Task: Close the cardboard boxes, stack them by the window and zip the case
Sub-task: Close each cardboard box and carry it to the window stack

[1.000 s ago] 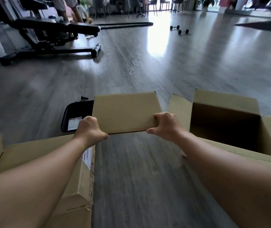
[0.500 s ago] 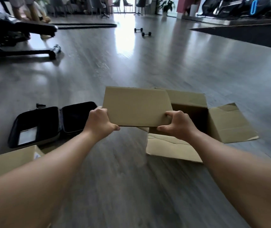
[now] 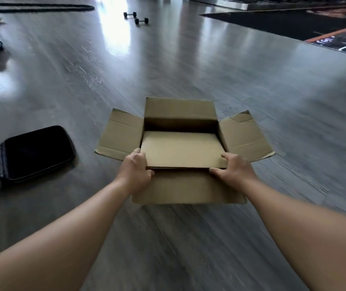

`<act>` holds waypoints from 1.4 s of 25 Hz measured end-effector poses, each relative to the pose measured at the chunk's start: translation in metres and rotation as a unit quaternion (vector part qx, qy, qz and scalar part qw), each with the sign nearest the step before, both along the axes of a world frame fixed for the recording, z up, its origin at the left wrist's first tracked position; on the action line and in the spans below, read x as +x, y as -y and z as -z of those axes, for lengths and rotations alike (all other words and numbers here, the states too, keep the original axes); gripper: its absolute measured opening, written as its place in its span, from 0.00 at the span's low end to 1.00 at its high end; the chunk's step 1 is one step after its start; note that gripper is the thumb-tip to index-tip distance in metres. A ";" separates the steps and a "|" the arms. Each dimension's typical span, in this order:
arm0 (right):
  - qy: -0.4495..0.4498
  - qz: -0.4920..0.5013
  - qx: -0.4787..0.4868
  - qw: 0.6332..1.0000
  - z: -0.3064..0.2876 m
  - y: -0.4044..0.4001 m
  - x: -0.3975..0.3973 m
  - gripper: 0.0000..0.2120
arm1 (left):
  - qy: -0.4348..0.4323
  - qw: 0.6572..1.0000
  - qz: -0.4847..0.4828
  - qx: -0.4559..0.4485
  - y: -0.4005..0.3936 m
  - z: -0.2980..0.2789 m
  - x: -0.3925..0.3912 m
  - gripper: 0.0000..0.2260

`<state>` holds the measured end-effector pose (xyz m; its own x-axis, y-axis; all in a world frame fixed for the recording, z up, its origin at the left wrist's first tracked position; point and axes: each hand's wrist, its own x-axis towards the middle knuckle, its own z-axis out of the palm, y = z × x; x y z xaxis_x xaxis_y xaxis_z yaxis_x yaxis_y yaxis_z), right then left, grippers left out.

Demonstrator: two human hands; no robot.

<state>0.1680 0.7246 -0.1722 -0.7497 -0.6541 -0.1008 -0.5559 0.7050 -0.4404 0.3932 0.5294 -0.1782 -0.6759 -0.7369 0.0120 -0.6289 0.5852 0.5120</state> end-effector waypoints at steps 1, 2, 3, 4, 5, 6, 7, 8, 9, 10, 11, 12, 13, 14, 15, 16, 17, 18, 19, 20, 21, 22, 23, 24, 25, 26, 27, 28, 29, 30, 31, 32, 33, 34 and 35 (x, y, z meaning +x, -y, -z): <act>-0.007 0.005 -0.002 1.000 0.003 0.002 0.000 0.38 | 0.003 1.000 0.007 -0.010 0.002 0.005 0.000 0.15; -0.014 0.005 -0.004 1.000 0.005 0.005 0.001 0.37 | 0.005 1.000 0.016 -0.019 0.004 0.008 0.003 0.15; -0.019 0.001 -0.005 1.000 0.007 0.008 0.002 0.35 | 0.007 0.999 0.030 -0.026 0.006 0.011 0.006 0.16; -0.022 -0.002 -0.001 1.000 0.009 0.011 0.005 0.34 | 0.011 0.998 0.044 -0.030 0.009 0.013 0.010 0.19; -0.024 -0.004 0.006 1.000 0.011 0.014 0.008 0.34 | 0.016 0.998 0.059 -0.033 0.010 0.014 0.014 0.22; -0.027 -0.004 0.016 1.000 0.012 0.016 0.012 0.33 | 0.017 0.997 0.072 -0.032 0.012 0.014 0.019 0.24; -0.035 -0.002 0.026 0.999 0.012 0.018 0.015 0.33 | 0.015 0.996 0.082 -0.029 0.013 0.014 0.022 0.27; -0.051 0.000 0.037 0.998 0.011 0.020 0.017 0.32 | 0.014 0.996 0.088 -0.023 0.014 0.013 0.024 0.29; -0.069 0.001 0.048 0.996 0.009 0.021 0.018 0.32 | 0.016 0.996 0.091 -0.019 0.014 0.012 0.025 0.31; -0.078 0.003 0.054 0.995 0.006 0.020 0.018 0.33 | 0.021 0.995 0.094 -0.018 0.015 0.011 0.025 0.31; -0.078 0.003 0.055 0.995 0.004 0.019 0.018 0.33 | 0.028 0.994 0.101 -0.022 0.016 0.011 0.025 0.29; -0.075 0.001 0.054 0.996 0.003 0.018 0.017 0.33 | 0.038 0.993 0.111 -0.030 0.016 0.011 0.026 0.26; -0.077 -0.008 0.056 0.995 0.003 0.016 0.017 0.32 | 0.051 0.990 0.122 -0.038 0.014 0.011 0.026 0.22; -0.082 -0.019 0.064 0.994 0.004 0.013 0.018 0.31 | 0.065 0.988 0.129 -0.045 0.013 0.011 0.027 0.18; -0.086 -0.029 0.073 0.993 0.004 0.012 0.020 0.29 | 0.075 0.987 0.132 -0.050 0.012 0.011 0.028 0.15; -0.088 -0.037 0.080 0.992 0.005 0.012 0.022 0.28 | 0.081 0.987 0.131 -0.054 0.012 0.010 0.029 0.13; -0.087 -0.043 0.086 0.992 0.005 0.013 0.024 0.27 | 0.084 0.986 0.129 -0.059 0.012 0.009 0.031 0.12; -0.087 -0.050 0.092 0.991 0.006 0.016 0.027 0.27 | 0.087 0.986 0.126 -0.062 0.013 0.006 0.034 0.11; -0.089 -0.059 0.098 0.989 0.006 0.019 0.031 0.27 | 0.091 0.986 0.122 -0.062 0.015 0.004 0.038 0.10; -0.093 -0.070 0.105 0.988 0.007 0.024 0.036 0.28 | 0.093 0.987 0.116 -0.063 0.017 0.002 0.044 0.09; -0.098 -0.083 0.112 0.985 0.007 0.029 0.042 0.28 | 0.098 0.987 0.108 -0.065 0.019 0.001 0.051 0.09; -0.104 -0.098 0.120 0.982 0.007 0.035 0.048 0.29 | 0.105 0.987 0.097 -0.068 0.022 -0.001 0.059 0.09; -0.111 -0.115 0.130 0.979 0.007 0.041 0.056 0.30 | 0.113 0.988 0.085 -0.069 0.026 -0.002 0.068 0.10; -0.114 -0.133 0.139 0.975 0.007 0.048 0.063 0.31 | 0.120 0.988 0.073 -0.067 0.030 -0.003 0.077 0.10; -0.112 -0.149 0.143 0.972 0.007 0.053 0.070 0.32 | 0.129 0.988 0.061 -0.066 0.034 -0.005 0.085 0.10; -0.109 -0.163 0.141 0.970 0.007 0.059 0.078 0.32 | 0.139 0.987 0.048 -0.064 0.039 -0.007 0.095 0.11; -0.107 -0.174 0.138 0.969 0.007 0.063 0.085 0.32 | 0.150 0.986 0.037 -0.063 0.043 -0.010 0.105 0.10; -0.107 -0.185 0.136 0.967 0.008 0.067 0.093 0.32 | 0.157 0.985 0.029 -0.062 0.048 -0.011 0.114 0.10; -0.107 -0.195 0.137 0.965 0.008 0.071 0.099 0.32 | 0.165 0.984 0.023 -0.062 0.052 -0.012 0.122 0.10; -0.108 -0.205 0.139 0.963 0.008 0.075 0.105 0.33 | 0.171 0.983 0.018 -0.061 0.055 -0.012 0.130 0.09; -0.108 -0.214 0.141 0.961 0.009 0.079 0.111 0.33 | 0.175 0.983 0.016 -0.059 0.057 -0.013 0.137 0.10; -0.108 -0.220 0.138 0.959 0.008 0.082 0.114 0.33 | 0.173 0.983 0.019 -0.055 0.059 -0.013 0.142 0.10; -0.109 -0.227 0.131 0.959 0.007 0.084 0.117 0.33 | 0.169 0.984 0.024 -0.051 0.060 -0.014 0.147 0.11; -0.112 -0.235 0.120 0.958 0.005 0.086 0.119 0.32 | 0.162 0.985 0.031 -0.049 0.062 -0.016 0.152 0.12; -0.113 -0.242 0.105 0.958 0.004 0.087 0.120 0.31 | 0.153 0.986 0.038 -0.049 0.064 -0.017 0.158 0.12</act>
